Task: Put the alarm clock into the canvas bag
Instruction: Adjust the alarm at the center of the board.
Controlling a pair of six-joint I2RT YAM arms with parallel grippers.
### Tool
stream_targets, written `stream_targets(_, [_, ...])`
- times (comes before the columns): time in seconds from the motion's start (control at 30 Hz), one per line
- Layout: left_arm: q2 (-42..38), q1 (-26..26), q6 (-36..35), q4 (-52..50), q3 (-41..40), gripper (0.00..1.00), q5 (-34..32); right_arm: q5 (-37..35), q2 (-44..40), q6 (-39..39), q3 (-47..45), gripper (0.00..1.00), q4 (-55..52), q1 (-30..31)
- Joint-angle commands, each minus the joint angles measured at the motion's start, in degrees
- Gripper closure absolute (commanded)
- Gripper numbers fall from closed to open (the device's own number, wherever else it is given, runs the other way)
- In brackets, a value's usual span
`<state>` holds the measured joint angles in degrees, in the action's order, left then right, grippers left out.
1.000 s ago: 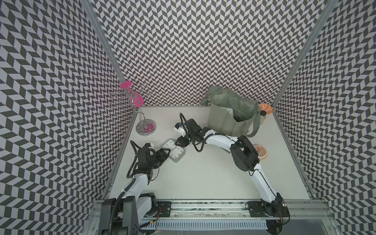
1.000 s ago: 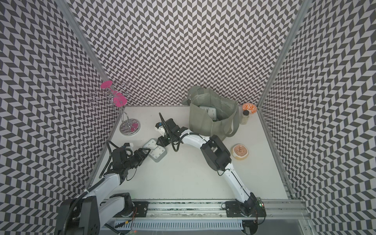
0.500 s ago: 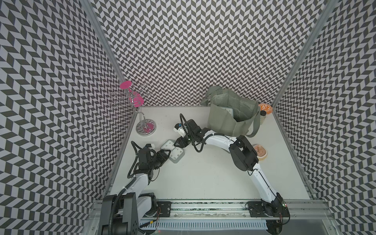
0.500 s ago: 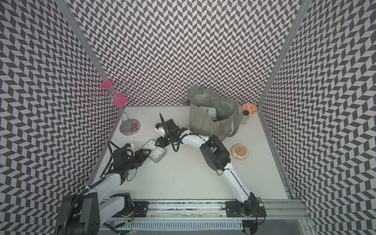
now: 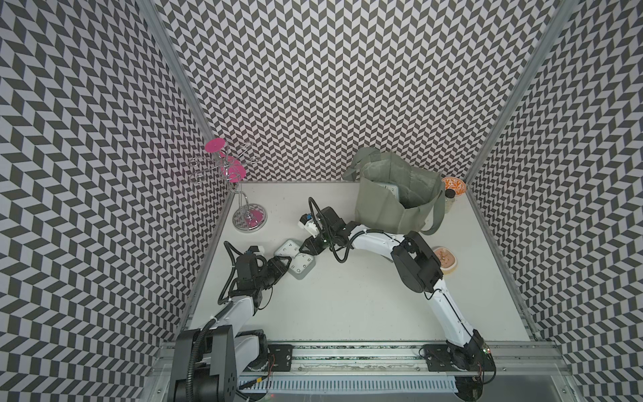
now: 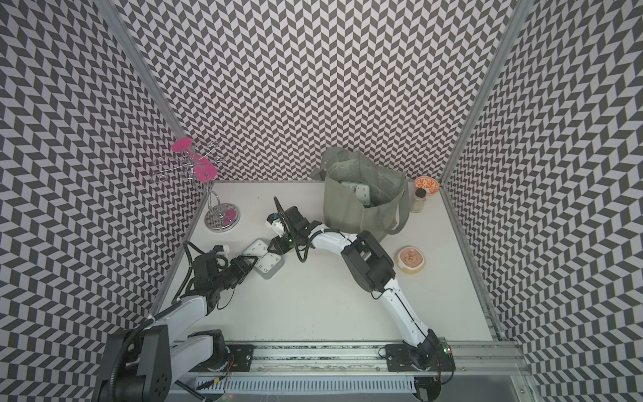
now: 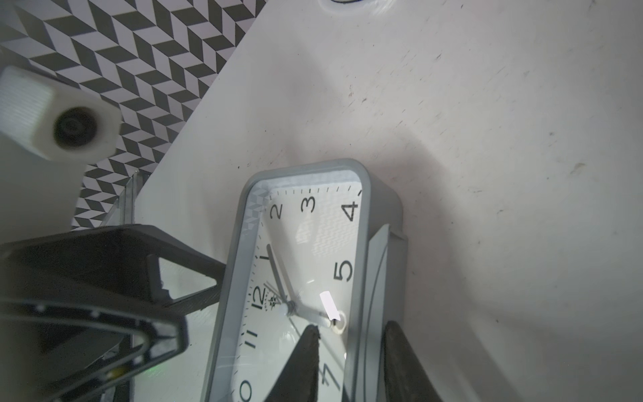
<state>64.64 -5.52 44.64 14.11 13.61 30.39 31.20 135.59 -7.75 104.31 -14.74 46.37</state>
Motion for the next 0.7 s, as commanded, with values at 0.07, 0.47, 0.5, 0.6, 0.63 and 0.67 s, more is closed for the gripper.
stream_targets(0.07, [2.90, 1.81, -0.18, 3.95, 0.19, 0.47, 1.38, 2.92, -7.04, -1.48, -4.52, 0.71, 4.08, 1.19])
stream_targets(0.47, [4.84, 3.23, -0.08, 5.75, 0.54, 0.61, 1.42, 8.65, -10.72, -10.30, -10.12, 0.75, 10.61, 2.40])
stream_targets(0.5, [4.88, 3.23, -0.08, 5.75, 0.46, 0.63, 1.58, 9.03, -10.78, -11.03, -10.50, 0.76, 11.30, 2.57])
stream_targets(0.6, [4.97, 3.23, -0.08, 5.89, 0.37, 0.67, 1.78, 9.67, -10.87, -12.07, -11.06, 0.77, 11.99, 3.15])
stream_targets(0.63, [4.92, 3.23, -0.16, 5.88, 0.30, 0.69, 1.86, 9.81, -10.94, -12.12, -11.06, 0.77, 11.99, 3.41])
stream_targets(0.67, [4.88, 3.23, -0.17, 5.85, 0.20, 0.69, 1.86, 9.86, -11.04, -12.21, -11.14, 0.77, 11.97, 3.70])
